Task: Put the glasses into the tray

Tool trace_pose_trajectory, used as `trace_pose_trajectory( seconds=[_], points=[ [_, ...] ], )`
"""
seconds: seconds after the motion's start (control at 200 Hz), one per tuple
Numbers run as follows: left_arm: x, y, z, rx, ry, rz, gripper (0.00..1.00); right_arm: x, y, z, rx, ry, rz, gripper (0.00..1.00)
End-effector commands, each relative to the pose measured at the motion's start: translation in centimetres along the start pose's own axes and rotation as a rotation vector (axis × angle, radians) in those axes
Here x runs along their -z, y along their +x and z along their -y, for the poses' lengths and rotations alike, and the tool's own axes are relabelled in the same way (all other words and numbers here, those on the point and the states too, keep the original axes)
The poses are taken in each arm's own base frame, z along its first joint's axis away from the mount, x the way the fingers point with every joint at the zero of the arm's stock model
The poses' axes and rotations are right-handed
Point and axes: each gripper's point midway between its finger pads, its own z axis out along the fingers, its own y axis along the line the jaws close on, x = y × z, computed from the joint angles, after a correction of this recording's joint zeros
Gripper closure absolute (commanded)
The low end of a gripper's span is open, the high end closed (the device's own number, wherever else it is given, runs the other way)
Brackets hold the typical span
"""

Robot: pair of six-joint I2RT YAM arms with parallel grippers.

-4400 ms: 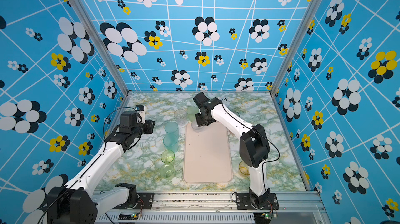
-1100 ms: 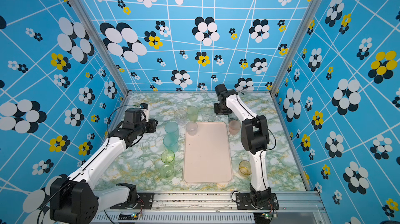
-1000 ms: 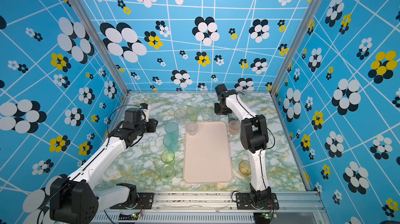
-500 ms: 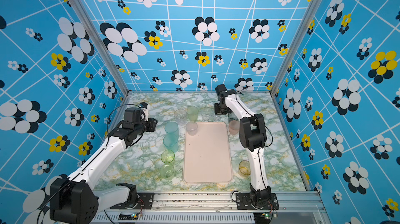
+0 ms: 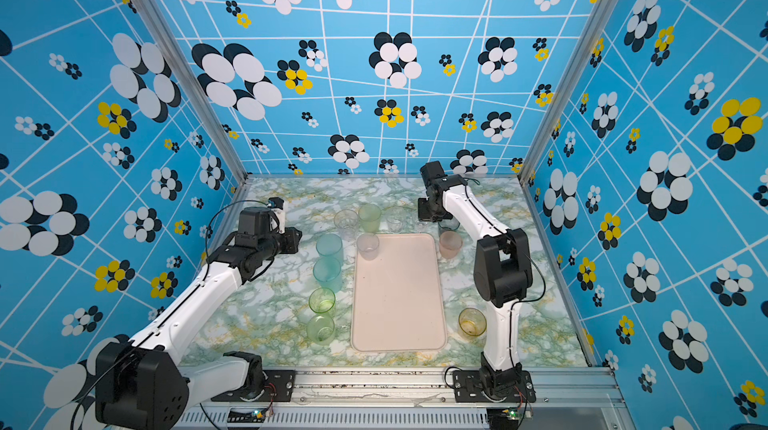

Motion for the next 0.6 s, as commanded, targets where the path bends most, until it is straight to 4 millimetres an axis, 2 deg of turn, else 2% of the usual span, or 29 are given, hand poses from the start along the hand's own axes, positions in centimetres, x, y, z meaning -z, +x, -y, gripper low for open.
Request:
trace_pose_trajectory(
  seconds=[0.0, 0.12, 0.165, 0.19, 0.295, 0.395, 0.52, 0.54, 0.595],
  points=[
    [0.6, -0.6, 0.1, -0.021, -0.012, 0.007, 0.71, 2.0, 1.1, 0.2, 0.015, -0.013, 0.010, 0.98],
    [0.4, -0.7, 0.2, -0.021, -0.005, 0.006, 0.71, 2.5, 3.5, -0.4, 0.054, -0.016, -0.028, 0.98],
    [0.4, -0.7, 0.3, -0.020, -0.003, 0.006, 0.71, 2.9, 3.8, -1.1, 0.072, -0.023, -0.029, 0.98],
    [0.3, -0.7, 0.3, -0.019, -0.001, 0.005, 0.71, 2.3, 5.1, -1.3, 0.087, -0.017, -0.061, 0.98],
    [0.2, -0.9, 0.5, -0.019, 0.008, 0.004, 0.71, 1.9, 6.6, -3.4, 0.144, -0.029, -0.094, 0.98],
    [0.0, -1.0, 0.8, -0.021, 0.015, 0.005, 0.71, 1.4, 7.0, -4.9, 0.168, -0.041, -0.109, 0.98],
    [-0.2, -1.1, 1.2, -0.028, 0.024, 0.000, 0.71, 0.1, 7.6, -5.6, 0.173, -0.045, -0.138, 0.98],
    [-0.2, -1.1, 1.2, -0.027, 0.025, -0.002, 0.71, 0.5, 6.6, -6.0, 0.171, -0.055, -0.115, 0.98],
    [-0.3, -1.1, 1.3, -0.030, 0.026, -0.005, 0.71, 0.1, 6.6, -6.3, 0.174, -0.057, -0.122, 0.98]
  ],
)
